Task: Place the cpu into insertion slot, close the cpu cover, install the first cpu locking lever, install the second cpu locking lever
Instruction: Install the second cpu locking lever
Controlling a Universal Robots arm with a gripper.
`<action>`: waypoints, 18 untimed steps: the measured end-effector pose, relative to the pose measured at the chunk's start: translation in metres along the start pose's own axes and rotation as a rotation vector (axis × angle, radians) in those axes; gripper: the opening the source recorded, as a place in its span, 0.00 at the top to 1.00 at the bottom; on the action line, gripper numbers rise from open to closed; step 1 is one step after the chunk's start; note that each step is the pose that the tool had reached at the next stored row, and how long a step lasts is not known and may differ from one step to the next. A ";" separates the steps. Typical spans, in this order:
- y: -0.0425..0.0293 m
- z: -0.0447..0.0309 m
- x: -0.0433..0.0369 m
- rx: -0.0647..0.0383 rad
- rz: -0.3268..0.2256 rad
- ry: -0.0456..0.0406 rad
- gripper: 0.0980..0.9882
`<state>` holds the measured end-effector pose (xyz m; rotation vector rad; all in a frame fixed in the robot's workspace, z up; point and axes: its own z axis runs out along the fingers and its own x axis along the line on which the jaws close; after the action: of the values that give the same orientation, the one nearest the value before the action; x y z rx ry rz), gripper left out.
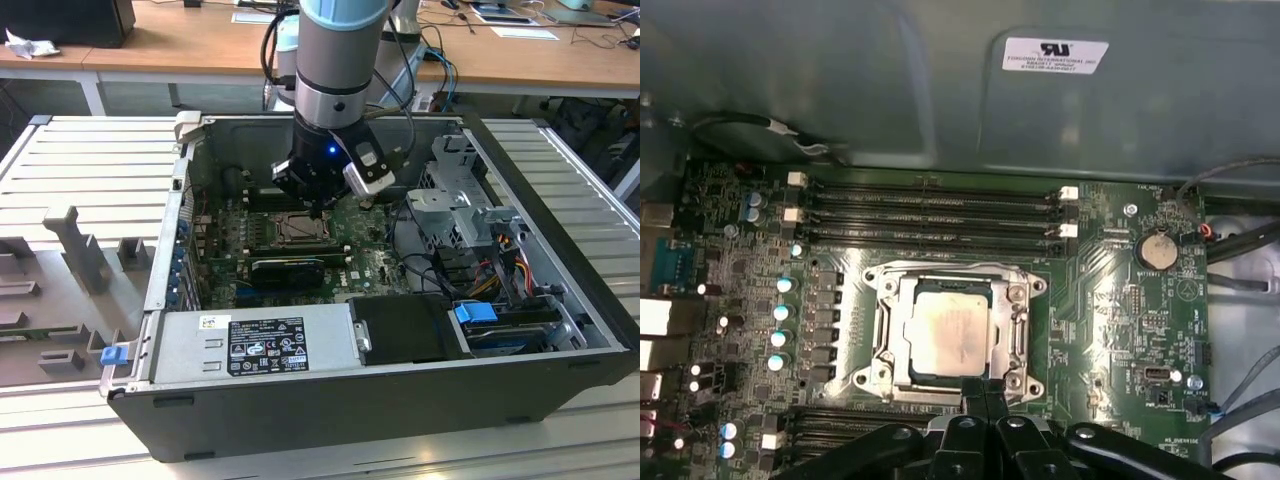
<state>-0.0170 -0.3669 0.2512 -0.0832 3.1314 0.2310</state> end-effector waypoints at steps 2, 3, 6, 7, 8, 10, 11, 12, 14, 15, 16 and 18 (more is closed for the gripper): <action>-0.0041 0.0016 0.0003 -0.001 0.000 -0.0001 0.99; -0.0056 0.0025 0.0004 -0.001 0.000 -0.0001 0.99; -0.0087 0.0051 0.0006 -0.002 0.000 -0.0002 0.99; -0.0094 0.0058 0.0006 -0.002 0.000 -0.0002 0.99; -0.0104 0.0068 0.0006 -0.002 0.000 -0.0002 0.99; -0.0138 0.0097 0.0008 -0.002 0.000 -0.0002 0.99; -0.0153 0.0126 0.0009 -0.004 0.000 -0.0003 0.99; -0.0161 0.0136 0.0012 -0.006 0.000 -0.0003 0.99; -0.0174 0.0150 0.0025 -0.016 0.000 -0.0009 0.99; -0.0180 0.0152 0.0033 -0.019 0.000 -0.0011 0.99; -0.0184 0.0154 0.0046 -0.019 0.000 -0.0011 0.99; -0.0203 0.0154 0.0071 -0.021 0.000 -0.0012 0.99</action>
<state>-0.0231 -0.3850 0.2329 -0.0831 3.1282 0.2637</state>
